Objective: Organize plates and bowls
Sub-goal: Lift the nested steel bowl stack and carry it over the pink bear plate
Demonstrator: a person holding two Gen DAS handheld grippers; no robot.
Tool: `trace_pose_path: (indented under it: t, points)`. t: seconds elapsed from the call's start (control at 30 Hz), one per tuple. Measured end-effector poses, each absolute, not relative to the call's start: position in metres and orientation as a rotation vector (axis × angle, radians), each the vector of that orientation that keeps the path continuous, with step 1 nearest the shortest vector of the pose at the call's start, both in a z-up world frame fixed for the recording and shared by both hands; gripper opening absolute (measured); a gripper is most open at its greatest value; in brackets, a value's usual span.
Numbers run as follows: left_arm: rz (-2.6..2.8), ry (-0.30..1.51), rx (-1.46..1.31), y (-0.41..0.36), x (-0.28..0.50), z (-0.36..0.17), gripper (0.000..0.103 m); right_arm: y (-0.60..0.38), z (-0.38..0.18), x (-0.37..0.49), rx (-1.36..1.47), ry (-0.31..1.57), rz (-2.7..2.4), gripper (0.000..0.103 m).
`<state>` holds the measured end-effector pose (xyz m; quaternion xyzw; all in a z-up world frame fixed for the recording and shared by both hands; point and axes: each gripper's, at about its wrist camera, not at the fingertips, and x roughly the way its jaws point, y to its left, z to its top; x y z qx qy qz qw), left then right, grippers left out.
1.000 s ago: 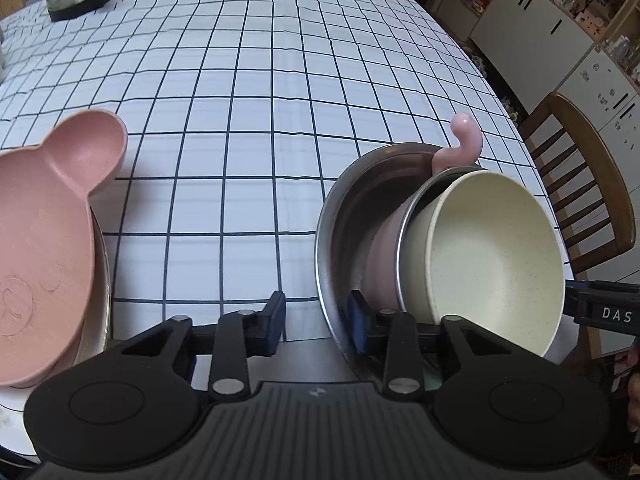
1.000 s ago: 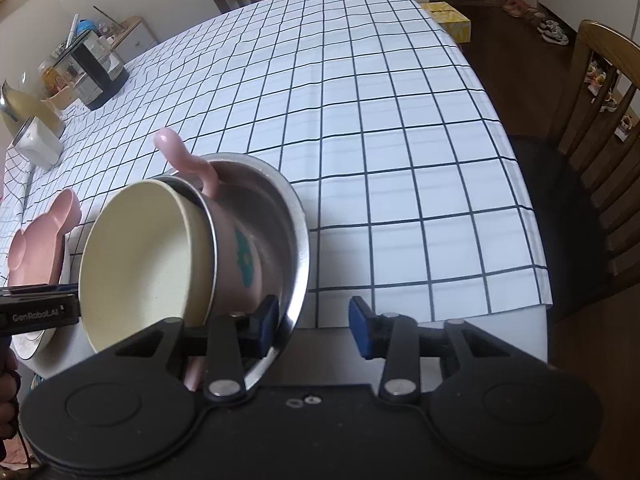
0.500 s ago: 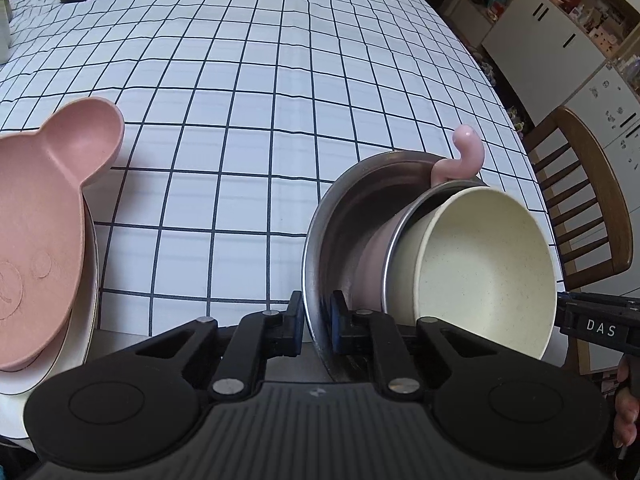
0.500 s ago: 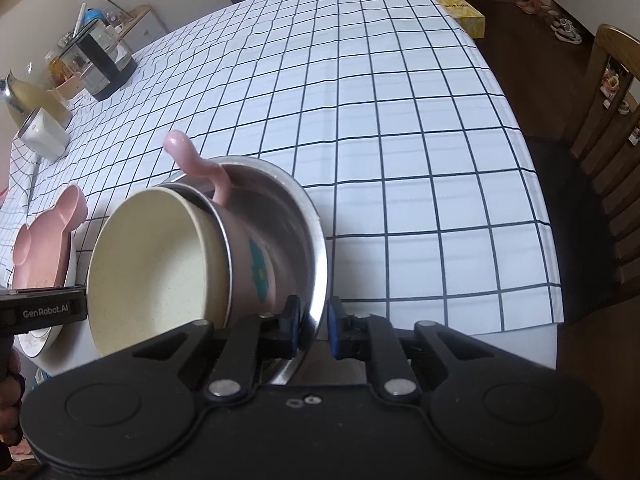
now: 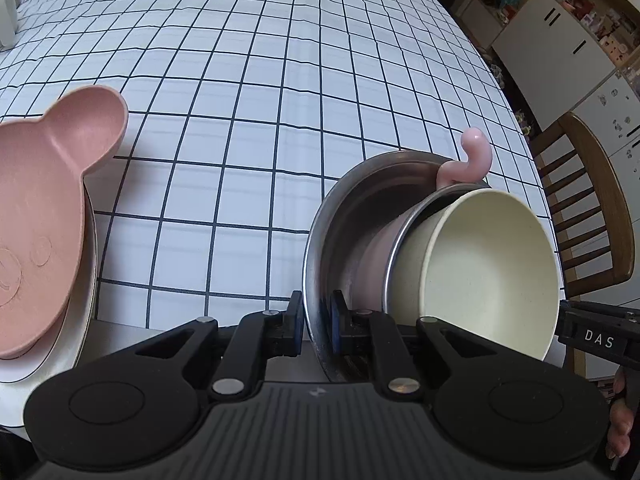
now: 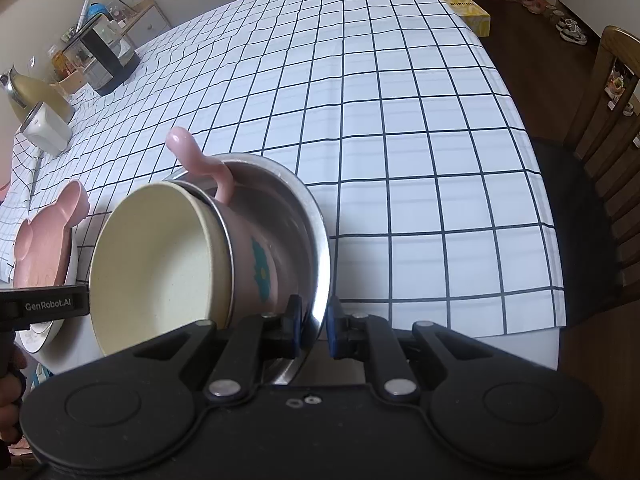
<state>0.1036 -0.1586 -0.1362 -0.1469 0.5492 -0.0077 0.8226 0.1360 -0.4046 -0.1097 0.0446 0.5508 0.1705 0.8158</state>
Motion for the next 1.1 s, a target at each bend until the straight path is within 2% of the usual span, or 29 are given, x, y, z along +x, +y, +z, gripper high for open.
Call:
trace_pose_path:
  t: [0.53,0.83,1.1]
  points:
    - [-0.006,1.150,-0.299,-0.159,0.095,-0.129,0.012,-0.403,-0.104,0.133,0.081,1.163,0.369,0.012]
    - [0.017,1.080,-0.311,-0.135,0.079,-0.094,0.012,-0.383,-0.075,0.132,0.057,1.120,0.412,0.012]
    - [0.053,1.032,-0.318,-0.085,0.061,-0.063,0.012,-0.335,-0.044,0.129,0.012,1.072,0.459,0.012]
